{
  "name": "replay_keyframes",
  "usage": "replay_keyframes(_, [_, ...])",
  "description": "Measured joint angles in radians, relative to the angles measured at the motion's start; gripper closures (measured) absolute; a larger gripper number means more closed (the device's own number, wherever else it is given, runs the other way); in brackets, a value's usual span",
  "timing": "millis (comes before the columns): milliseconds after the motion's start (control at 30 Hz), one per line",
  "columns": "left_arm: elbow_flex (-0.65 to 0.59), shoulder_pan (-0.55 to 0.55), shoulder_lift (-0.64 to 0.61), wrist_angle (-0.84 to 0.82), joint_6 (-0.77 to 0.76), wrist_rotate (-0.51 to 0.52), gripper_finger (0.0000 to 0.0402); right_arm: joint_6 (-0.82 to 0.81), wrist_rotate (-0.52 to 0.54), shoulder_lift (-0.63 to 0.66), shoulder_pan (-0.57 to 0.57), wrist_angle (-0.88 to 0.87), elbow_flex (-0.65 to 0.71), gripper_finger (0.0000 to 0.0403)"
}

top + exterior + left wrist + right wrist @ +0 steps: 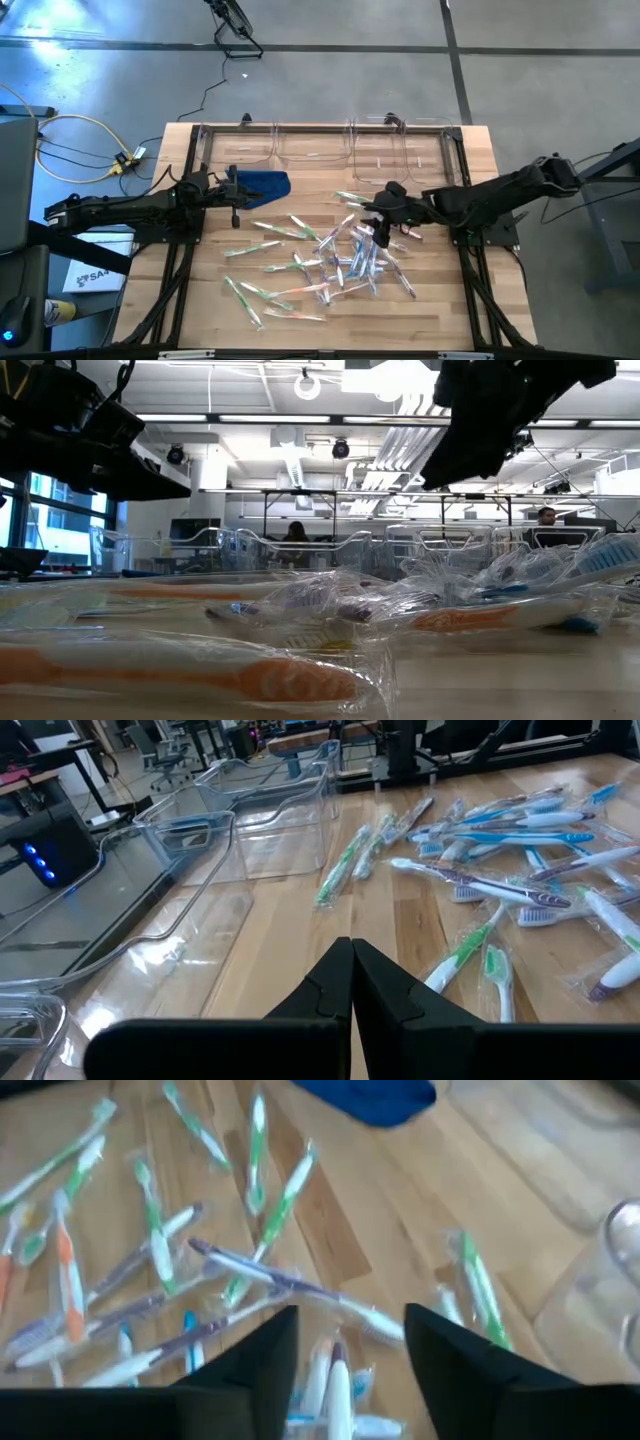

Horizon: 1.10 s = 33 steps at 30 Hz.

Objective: Pick & Place Toothbrushes
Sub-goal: Put the violet toothbrush into the left transparent bin

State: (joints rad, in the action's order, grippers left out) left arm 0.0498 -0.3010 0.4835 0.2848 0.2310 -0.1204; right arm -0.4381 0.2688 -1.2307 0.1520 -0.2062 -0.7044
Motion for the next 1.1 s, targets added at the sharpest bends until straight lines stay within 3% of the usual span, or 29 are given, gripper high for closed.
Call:
replay_keyframes(200, [-0.001,0.000,0.000,-0.005,0.000,0.000,0.0401,-0.014,-0.066,-0.080,-0.011,-0.048,0.000,0.0176])
replay_keyframes(667, [-0.001,0.000,0.000,-0.008,0.000,0.003,0.0401,-0.014,-0.068,-0.232,-0.011,-0.014,0.000,0.0197])
replay_keyframes(1100, [-0.001,0.000,0.000,-0.058,0.000,0.002,0.0401,-0.013,-0.094,-0.250,-0.011,0.000,0.000,0.0198])
